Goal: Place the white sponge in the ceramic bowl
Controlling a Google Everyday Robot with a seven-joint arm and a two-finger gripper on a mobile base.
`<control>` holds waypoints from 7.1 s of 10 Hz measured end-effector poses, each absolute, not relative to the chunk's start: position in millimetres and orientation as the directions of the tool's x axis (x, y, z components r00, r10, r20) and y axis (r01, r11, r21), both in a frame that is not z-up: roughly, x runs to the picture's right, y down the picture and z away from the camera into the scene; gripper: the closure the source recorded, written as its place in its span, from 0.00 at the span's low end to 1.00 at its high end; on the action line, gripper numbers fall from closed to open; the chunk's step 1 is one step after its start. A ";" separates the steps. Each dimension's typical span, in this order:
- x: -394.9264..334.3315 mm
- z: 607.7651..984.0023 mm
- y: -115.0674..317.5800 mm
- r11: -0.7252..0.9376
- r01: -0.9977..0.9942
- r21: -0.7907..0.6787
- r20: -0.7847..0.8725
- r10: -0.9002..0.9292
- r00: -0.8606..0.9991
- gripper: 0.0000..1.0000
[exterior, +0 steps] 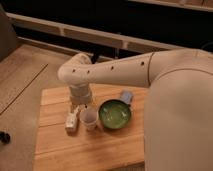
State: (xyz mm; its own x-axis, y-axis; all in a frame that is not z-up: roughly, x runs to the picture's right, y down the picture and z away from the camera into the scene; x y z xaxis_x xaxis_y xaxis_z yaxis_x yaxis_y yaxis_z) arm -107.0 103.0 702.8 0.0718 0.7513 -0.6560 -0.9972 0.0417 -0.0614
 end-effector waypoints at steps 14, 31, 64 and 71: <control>-105.8 703.3 101.4 0.042 -0.997 -0.061 -0.652 0.755 0.071 0.35; 92.6 740.6 -55.6 -0.025 -0.985 -0.171 -0.284 0.959 0.025 0.35; 168.6 981.1 45.4 -0.066 -0.978 -0.197 -0.633 0.770 0.076 0.51; 170.9 982.6 21.7 -0.094 -0.975 -0.203 -0.605 0.795 0.050 1.00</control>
